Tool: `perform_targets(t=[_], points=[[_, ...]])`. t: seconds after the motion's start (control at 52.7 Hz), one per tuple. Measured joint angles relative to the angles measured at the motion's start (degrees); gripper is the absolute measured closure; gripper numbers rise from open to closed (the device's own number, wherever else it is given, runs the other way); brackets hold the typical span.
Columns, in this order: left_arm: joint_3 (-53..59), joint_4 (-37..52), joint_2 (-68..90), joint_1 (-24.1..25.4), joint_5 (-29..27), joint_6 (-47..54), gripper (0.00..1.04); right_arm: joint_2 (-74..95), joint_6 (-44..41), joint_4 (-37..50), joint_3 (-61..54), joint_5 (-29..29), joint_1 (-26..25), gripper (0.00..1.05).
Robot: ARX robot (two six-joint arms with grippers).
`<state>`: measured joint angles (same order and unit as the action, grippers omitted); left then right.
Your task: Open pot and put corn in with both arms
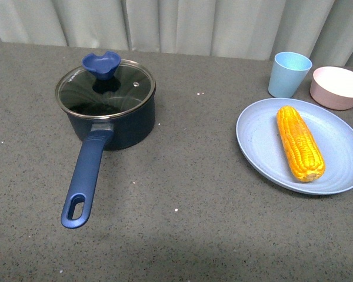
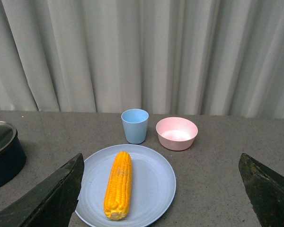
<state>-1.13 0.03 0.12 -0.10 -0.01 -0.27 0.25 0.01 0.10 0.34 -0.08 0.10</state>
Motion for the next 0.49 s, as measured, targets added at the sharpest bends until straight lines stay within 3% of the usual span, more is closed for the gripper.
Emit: perform_targets(t=[0.494], points=[[0.0, 0.0, 0.0, 0.0, 0.0, 0.0, 0.06, 0.0, 0.0, 0.0, -0.02, 0.0, 0.0, 0.09]])
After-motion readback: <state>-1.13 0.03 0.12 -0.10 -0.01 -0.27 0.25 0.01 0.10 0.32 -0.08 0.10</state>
